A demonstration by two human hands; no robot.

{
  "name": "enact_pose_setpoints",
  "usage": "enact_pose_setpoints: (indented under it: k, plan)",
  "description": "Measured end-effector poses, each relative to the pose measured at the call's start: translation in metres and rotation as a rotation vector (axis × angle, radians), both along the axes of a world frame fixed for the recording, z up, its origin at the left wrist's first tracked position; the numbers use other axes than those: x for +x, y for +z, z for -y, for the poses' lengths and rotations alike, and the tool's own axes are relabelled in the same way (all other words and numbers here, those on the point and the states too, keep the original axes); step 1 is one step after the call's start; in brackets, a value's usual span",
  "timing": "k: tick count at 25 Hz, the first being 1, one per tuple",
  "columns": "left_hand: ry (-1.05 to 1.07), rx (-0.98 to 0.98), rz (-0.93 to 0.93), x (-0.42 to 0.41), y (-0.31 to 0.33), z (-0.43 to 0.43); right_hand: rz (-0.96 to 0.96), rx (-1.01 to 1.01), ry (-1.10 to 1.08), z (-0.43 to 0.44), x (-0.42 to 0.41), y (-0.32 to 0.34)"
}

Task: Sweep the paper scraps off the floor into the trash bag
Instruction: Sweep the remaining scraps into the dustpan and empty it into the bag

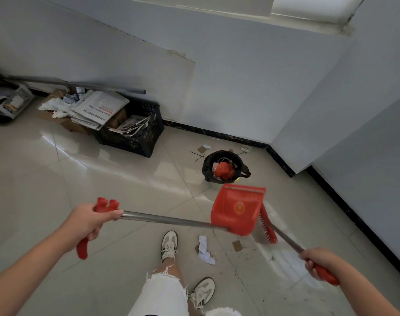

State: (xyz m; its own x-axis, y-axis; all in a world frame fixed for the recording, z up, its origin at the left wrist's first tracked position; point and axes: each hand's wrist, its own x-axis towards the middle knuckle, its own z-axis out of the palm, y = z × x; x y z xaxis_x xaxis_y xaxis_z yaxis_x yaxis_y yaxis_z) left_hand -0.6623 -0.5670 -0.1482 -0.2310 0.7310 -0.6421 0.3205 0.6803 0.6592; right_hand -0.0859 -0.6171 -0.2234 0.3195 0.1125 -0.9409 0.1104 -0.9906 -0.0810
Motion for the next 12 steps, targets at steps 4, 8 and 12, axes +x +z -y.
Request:
enact_pose_setpoints:
  k: [4, 8, 12]
  plan:
    - [-0.320, 0.042, -0.260, 0.056, -0.004, -0.033, -0.029, 0.012, -0.107, -0.010, 0.020, -0.005]
    - [-0.614, 0.124, -0.544, 0.085, -0.015, -0.063, -0.035, 0.052, -0.171, -0.030, 0.030, -0.009]
    - [-0.787, 0.170, -0.753, 0.089, -0.027, -0.088, 0.022, 0.062, -0.105, -0.064, 0.026, -0.010]
